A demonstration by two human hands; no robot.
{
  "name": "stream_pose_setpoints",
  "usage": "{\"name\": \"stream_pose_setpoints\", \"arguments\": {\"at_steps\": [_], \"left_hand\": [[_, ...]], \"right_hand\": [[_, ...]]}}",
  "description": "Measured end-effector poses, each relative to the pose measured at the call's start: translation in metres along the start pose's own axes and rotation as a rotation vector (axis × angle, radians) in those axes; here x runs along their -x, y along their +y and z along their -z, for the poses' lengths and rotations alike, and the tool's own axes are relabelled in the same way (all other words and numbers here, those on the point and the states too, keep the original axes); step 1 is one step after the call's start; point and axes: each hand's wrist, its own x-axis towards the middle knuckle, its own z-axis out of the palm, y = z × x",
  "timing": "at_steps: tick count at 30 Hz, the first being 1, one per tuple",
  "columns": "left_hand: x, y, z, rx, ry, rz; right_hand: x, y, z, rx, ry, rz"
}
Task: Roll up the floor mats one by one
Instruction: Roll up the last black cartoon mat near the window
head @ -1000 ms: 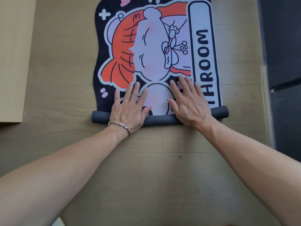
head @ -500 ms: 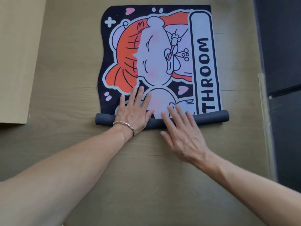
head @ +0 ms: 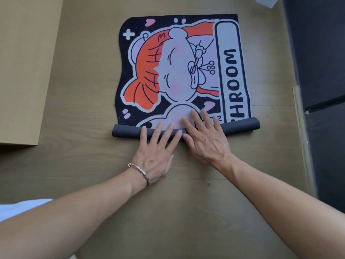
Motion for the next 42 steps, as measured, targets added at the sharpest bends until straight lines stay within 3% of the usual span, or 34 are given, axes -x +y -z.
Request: {"name": "stream_pose_setpoints", "arguments": {"at_steps": [3,8,14,17,28,33,37,42], "left_hand": [[-0.009,0.0,0.005,-0.028,-0.072,0.046],[-0.042,-0.023,0.017,-0.059,-0.147,-0.031],[-0.032,-0.077,0.005,-0.03,0.013,-0.146],[-0.023,-0.074,-0.002,-0.102,0.088,-0.106],[-0.013,-0.056,0.015,-0.104,-0.066,-0.001],[0.017,-0.06,-0.005,-0.067,0.07,-0.15],[0.045,-0.056,-0.025,-0.028,0.215,-0.343],[0.065,-0.041,-0.028,-0.035,0.222,-0.242]], "right_hand": [[-0.008,0.002,0.006,0.029,-0.025,0.008],[-0.013,0.014,0.02,-0.011,0.051,-0.012],[0.008,0.062,0.011,0.131,0.102,0.026],[0.011,0.06,0.008,0.191,0.093,0.003],[0.024,0.047,0.017,0.148,-0.006,-0.025],[0.056,0.04,0.004,0.14,-0.061,0.043],[0.087,0.033,-0.019,0.106,-0.009,0.121],[0.105,0.024,-0.029,0.061,0.045,0.108]]}}
